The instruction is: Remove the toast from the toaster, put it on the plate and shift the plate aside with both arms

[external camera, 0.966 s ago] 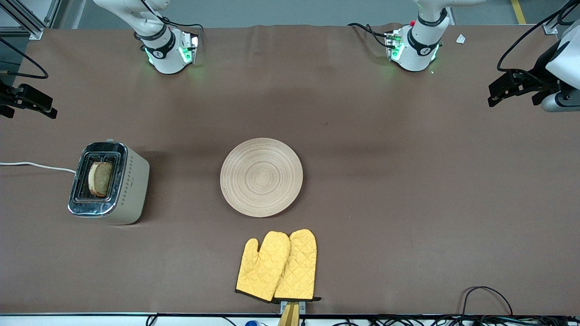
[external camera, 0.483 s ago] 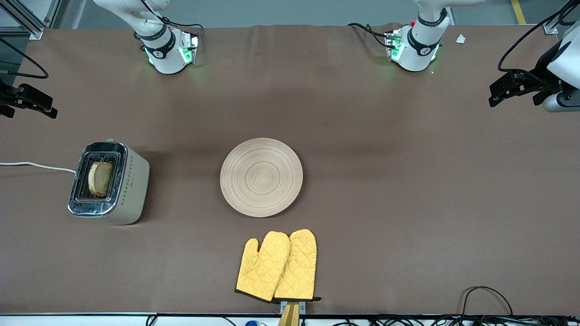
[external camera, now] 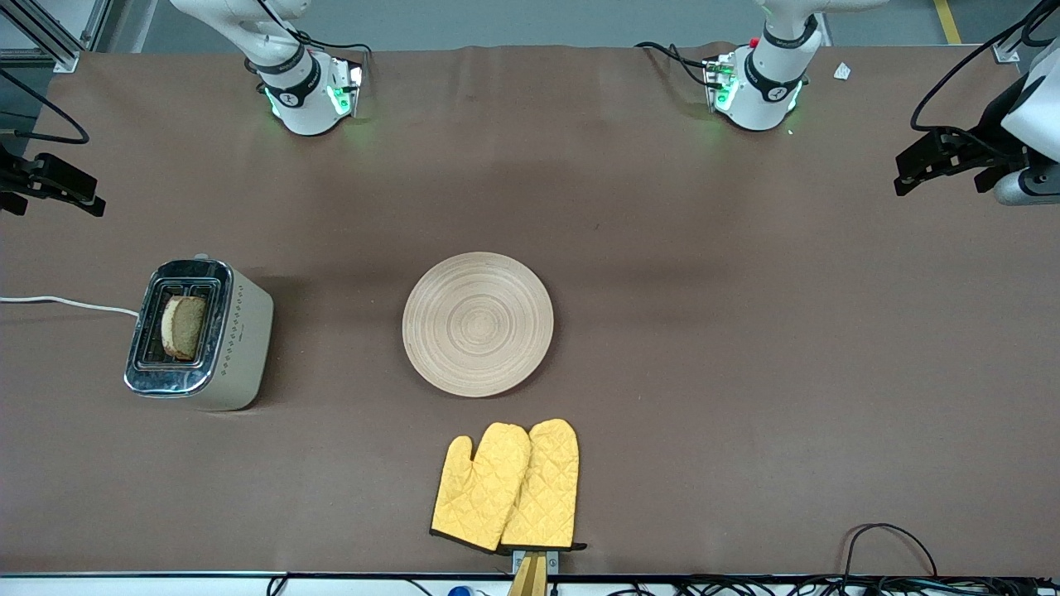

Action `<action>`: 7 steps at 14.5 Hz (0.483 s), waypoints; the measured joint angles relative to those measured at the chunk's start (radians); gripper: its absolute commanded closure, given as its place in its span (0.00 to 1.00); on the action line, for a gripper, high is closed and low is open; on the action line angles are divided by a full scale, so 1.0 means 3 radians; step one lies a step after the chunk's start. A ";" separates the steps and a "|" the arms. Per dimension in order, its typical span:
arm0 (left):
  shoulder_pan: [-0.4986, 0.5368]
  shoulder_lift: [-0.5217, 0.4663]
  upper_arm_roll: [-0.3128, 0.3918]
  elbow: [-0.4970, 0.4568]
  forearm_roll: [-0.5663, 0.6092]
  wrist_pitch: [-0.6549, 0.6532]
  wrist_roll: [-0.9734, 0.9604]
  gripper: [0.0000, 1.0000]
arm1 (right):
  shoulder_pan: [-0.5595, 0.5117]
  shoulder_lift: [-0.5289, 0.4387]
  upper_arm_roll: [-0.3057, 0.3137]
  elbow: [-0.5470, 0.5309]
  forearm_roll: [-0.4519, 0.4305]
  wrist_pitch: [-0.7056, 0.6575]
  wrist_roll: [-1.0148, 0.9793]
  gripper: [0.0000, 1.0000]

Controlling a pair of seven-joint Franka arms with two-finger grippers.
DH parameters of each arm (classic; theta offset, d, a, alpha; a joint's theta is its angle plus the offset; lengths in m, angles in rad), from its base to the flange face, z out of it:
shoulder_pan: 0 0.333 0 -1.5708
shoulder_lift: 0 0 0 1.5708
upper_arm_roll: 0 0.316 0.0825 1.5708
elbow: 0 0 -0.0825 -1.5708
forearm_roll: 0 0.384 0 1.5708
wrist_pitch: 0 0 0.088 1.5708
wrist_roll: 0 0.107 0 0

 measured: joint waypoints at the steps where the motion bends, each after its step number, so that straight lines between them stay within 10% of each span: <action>1: 0.0002 0.0000 0.0000 0.0000 0.0000 0.0000 0.0000 0.00 | 0.0000 0.0000 0.0000 -0.0003 0.0000 0.0001 0.0000 0.00; 7: 0.0014 0.0000 0.0002 0.0001 0.0000 0.0000 0.0000 0.00 | -0.0009 0.0019 -0.0008 -0.0157 0.0000 0.0202 0.0002 0.00</action>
